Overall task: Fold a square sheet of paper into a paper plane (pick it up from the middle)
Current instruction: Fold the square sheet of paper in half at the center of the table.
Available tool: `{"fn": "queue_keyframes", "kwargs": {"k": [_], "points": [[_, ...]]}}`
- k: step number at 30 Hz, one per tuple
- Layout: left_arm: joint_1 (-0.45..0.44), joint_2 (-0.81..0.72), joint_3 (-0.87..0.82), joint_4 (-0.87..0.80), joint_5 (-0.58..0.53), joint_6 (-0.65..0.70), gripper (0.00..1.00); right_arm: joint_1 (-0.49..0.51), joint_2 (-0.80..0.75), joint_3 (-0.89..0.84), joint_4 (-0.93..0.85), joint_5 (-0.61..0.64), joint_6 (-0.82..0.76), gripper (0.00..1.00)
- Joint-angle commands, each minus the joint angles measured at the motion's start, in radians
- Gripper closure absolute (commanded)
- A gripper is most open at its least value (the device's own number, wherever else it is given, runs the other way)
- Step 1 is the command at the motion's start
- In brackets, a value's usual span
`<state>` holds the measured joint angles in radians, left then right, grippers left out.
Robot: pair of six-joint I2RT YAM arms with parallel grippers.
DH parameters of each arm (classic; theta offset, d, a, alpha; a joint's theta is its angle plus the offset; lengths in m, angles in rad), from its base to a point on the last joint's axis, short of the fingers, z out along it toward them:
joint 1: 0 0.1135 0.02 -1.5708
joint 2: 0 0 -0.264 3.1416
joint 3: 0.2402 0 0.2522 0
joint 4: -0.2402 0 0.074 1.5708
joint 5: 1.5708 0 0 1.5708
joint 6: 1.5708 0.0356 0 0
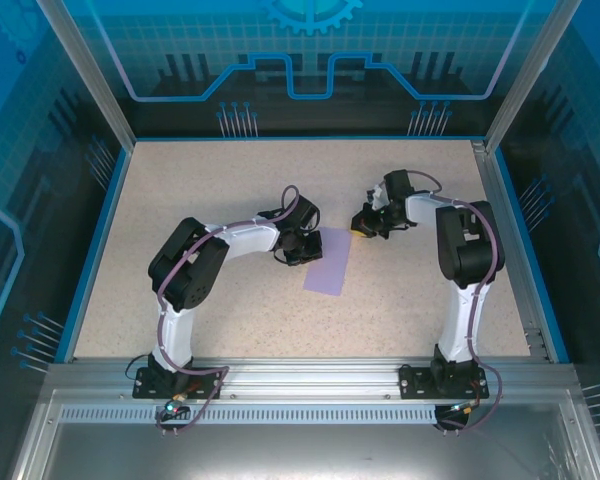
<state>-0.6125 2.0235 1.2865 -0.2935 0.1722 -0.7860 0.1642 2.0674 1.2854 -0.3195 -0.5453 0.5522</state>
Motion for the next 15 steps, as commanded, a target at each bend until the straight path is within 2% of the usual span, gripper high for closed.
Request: {"fn": "queue_keyframes", "kwargs": {"k": [1,7,12,15], "points": [[-0.014,0.053,-0.046,-0.062,0.012,-0.015,1.0,0.011,0.05,-0.025,0.014,0.035,-0.013,0.95],[-0.039,0.058,-0.038,-0.089,-0.014,-0.036,1.0,0.022,0.101,0.065,-0.128,0.1,-0.067,0.94],[-0.049,0.045,-0.043,-0.091,-0.039,-0.064,1.0,-0.002,0.079,0.094,-0.121,-0.068,-0.069,0.92],[-0.056,0.031,-0.043,-0.093,-0.058,-0.083,1.0,-0.003,0.006,0.102,-0.153,-0.048,-0.09,0.89]]}}
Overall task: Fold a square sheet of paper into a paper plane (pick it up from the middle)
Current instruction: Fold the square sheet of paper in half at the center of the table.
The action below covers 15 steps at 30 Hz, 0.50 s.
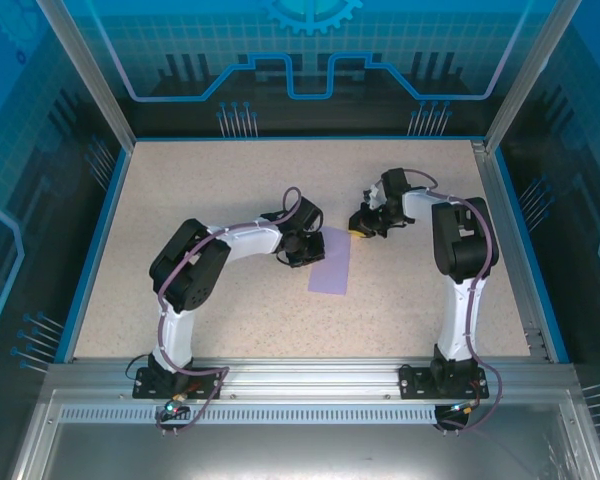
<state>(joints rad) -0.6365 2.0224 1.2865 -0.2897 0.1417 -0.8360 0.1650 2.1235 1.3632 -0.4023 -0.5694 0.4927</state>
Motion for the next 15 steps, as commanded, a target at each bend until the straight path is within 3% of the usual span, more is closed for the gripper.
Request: {"fn": "queue_keyframes", "kwargs": {"k": [1,5,11,15], "points": [[-0.033,0.026,-0.042,-0.095,-0.033,-0.038,1.0,-0.005,-0.076,0.02,-0.076,-0.019,-0.036,0.88],[-0.039,0.005,-0.036,-0.083,-0.031,-0.047,1.0,-0.004,-0.208,-0.063,-0.057,0.01,-0.042,0.84],[-0.049,-0.072,-0.044,-0.07,-0.059,-0.023,0.87,0.004,-0.392,-0.278,-0.008,0.141,0.007,0.76],[-0.042,-0.134,-0.094,-0.053,-0.094,-0.02,0.8,0.029,-0.469,-0.404,0.029,0.137,0.04,0.69]]}}
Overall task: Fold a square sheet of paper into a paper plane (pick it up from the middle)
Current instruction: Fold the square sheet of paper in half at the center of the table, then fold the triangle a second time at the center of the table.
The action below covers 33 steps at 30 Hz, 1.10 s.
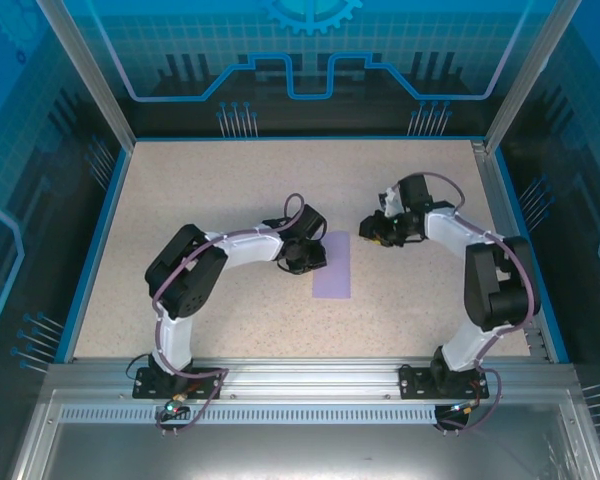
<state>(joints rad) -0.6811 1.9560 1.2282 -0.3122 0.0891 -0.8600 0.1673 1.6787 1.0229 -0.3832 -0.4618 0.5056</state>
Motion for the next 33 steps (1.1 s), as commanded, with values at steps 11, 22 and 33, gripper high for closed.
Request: {"fn": "queue_keyframes", "kwargs": {"k": [11,22,33], "points": [[0.061,-0.102,-0.164,0.213,0.134,-0.071,0.63,0.127,-0.009,-0.101,-0.005,-0.022,0.091,0.68],[0.081,-0.104,-0.221,0.296,0.155,-0.086,0.62,0.153,0.035,-0.137,0.12,-0.053,0.124,0.66],[0.086,-0.074,-0.2,0.293,0.195,-0.072,0.61,0.087,0.147,-0.163,0.072,-0.079,0.043,0.68]]}}
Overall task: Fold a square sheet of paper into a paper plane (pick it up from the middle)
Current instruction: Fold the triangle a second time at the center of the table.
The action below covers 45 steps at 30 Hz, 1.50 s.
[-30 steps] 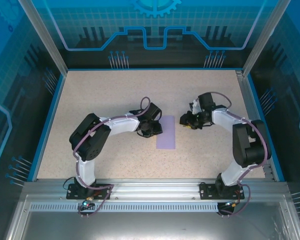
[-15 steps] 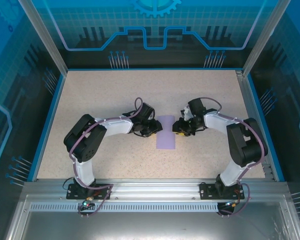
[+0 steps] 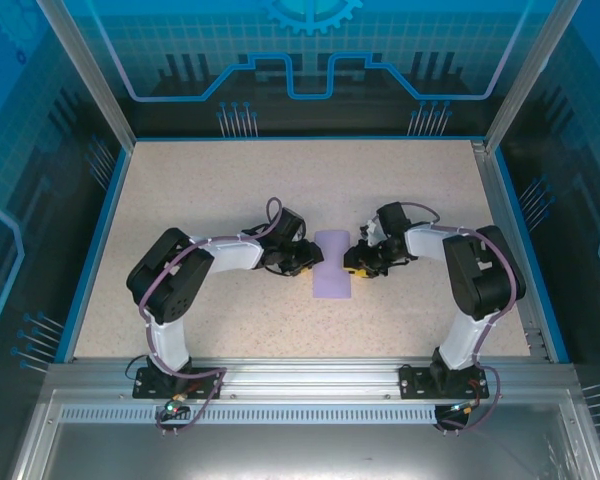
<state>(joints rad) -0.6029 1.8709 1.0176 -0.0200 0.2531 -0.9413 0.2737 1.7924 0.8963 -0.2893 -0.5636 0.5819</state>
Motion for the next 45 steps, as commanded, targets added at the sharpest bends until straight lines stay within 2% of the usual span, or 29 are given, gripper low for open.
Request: {"fn": "queue_keyframes", "kwargs": {"k": [1,10,30,38,41,45], "points": [[0.008,0.014,0.015,-0.007,0.031,0.009,0.61,-0.023,0.033,-0.045,-0.023,0.027,-0.034,0.68],[0.008,0.046,0.049,-0.021,0.065,0.016,0.6,-0.033,0.073,-0.059,-0.008,0.021,-0.033,0.69],[0.01,0.043,-0.007,0.184,0.17,-0.07,0.66,-0.046,0.065,-0.071,0.002,0.003,-0.028,0.69],[0.019,0.051,-0.042,0.292,0.203,-0.098,0.57,-0.047,0.076,-0.065,0.022,-0.016,-0.014,0.69],[0.03,0.079,-0.034,0.365,0.272,-0.094,0.55,-0.047,0.078,-0.061,0.019,-0.018,-0.015,0.69],[0.051,0.099,-0.022,0.413,0.315,-0.082,0.41,-0.049,0.076,-0.061,0.018,-0.017,-0.013,0.69]]}}
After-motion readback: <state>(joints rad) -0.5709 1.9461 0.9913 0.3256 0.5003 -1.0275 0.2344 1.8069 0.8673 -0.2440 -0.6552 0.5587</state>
